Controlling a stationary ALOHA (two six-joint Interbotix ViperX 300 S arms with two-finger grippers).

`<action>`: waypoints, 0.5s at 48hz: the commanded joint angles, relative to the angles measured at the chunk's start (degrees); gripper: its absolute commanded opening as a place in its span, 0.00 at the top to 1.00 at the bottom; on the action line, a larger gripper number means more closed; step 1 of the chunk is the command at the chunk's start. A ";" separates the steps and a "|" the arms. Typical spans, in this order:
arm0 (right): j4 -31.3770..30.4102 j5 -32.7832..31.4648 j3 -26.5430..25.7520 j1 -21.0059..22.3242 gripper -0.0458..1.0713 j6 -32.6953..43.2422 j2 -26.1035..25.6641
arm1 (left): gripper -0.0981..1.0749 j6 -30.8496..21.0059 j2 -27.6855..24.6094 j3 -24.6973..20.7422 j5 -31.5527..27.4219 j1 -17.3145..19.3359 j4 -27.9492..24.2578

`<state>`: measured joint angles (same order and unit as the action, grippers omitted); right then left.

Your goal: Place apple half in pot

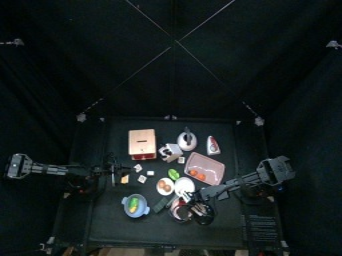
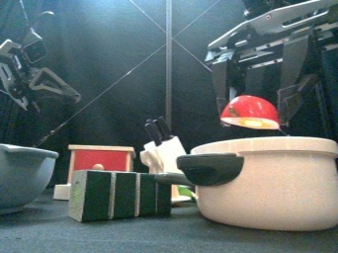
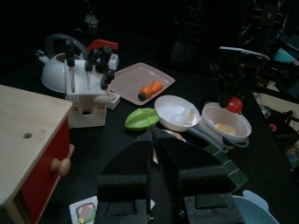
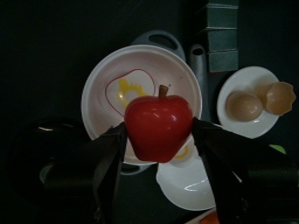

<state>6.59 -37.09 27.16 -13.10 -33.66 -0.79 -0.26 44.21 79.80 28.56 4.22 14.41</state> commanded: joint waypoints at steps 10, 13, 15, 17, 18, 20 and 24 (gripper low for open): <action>14.59 -1.14 -0.97 3.43 0.41 -13.54 -1.41 | 0.49 0.00 -0.09 -0.62 0.35 0.09 0.00; 14.41 -0.62 -0.79 3.08 0.41 -14.85 -0.79 | 0.49 -0.09 -0.09 -0.62 0.26 0.09 0.09; 14.24 -0.35 -0.79 3.08 0.41 -15.12 -0.35 | 0.49 -0.09 -0.09 -0.62 0.18 0.09 0.18; 14.06 0.09 -0.79 3.08 0.41 -15.38 0.18 | 0.49 0.00 -0.09 -0.62 0.00 0.09 0.35; 13.89 0.35 -0.79 3.08 0.41 -15.47 0.44 | 0.49 0.00 -0.09 -0.62 -0.18 0.00 0.35; 13.10 1.14 -0.70 3.08 0.41 -15.47 1.05 | 0.49 0.00 -0.09 -0.53 -0.44 0.09 0.44; 11.69 1.41 -0.44 3.08 0.41 -15.56 1.85 | 0.49 0.00 -0.09 -0.53 -0.79 0.09 0.53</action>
<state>19.34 -36.30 27.16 -10.02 -48.96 1.41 -0.35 44.21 79.89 27.77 4.13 14.85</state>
